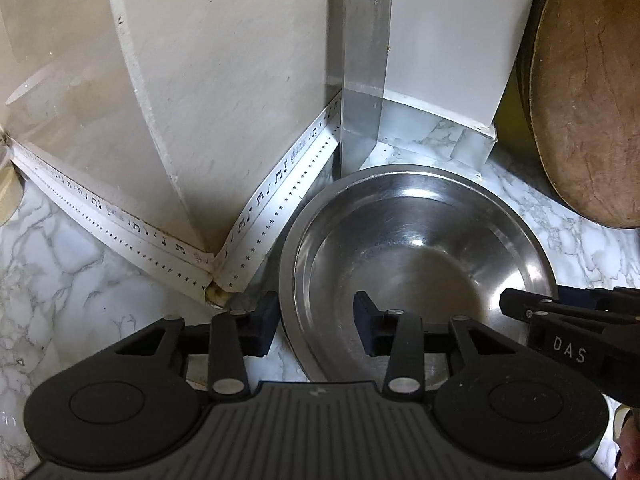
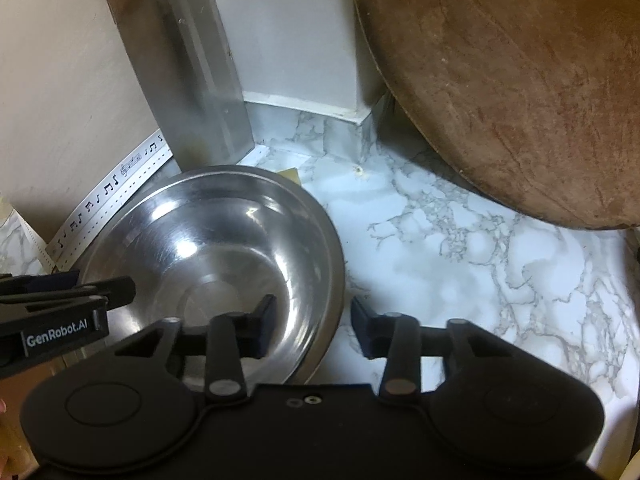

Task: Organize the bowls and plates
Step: 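Close both grippers on the steel bowl rim, then lift the steel bowl with both grippers and set it beside the plate stack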

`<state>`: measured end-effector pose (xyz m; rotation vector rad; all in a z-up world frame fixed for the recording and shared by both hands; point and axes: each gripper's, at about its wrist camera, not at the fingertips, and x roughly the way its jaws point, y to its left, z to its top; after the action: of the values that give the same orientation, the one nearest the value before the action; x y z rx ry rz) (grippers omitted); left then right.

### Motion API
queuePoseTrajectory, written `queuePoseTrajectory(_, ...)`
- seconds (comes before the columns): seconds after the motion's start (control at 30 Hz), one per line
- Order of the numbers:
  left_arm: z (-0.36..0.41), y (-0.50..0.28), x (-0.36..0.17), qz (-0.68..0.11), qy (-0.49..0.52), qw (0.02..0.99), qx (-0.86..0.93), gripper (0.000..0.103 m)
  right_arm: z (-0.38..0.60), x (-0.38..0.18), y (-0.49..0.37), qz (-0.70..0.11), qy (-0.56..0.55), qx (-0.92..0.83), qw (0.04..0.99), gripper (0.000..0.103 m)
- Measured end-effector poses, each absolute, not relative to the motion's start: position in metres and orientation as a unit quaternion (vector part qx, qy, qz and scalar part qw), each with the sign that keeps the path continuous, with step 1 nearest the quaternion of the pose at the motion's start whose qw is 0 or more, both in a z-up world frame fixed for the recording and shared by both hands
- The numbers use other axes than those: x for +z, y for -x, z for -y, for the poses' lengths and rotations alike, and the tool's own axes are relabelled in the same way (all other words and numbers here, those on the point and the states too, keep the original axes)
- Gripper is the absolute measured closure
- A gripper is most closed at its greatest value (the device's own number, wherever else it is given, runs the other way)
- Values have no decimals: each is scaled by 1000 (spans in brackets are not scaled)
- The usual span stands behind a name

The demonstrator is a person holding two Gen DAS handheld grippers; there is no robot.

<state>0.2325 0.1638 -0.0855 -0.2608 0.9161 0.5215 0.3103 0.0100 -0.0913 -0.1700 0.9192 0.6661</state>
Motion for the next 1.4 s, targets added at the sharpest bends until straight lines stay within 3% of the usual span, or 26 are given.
queuePoseTrajectory(0.1,-163,-231,-86,-435,122,858,246,64,-9,-92,-309,-427,87,305,847,83)
queuePoseTrajectory(0.17,-161,-231,-86,-434,119,859,245,64,-4,-92,-310,-429,80,306,846,85)
queuePoseTrajectory(0.5,-152,-250,-98,-459,112,852,226,64,24,-92,-317,-435,64,284,852,86)
queuePoseTrajectory(0.67,-140,-254,-100,-462,106,853,219,83,37,-90,-315,-438,54,285,851,86)
queuePoseTrajectory(1.4,-43,-194,-59,-451,59,878,146,84,139,-53,-234,-406,15,241,881,87)
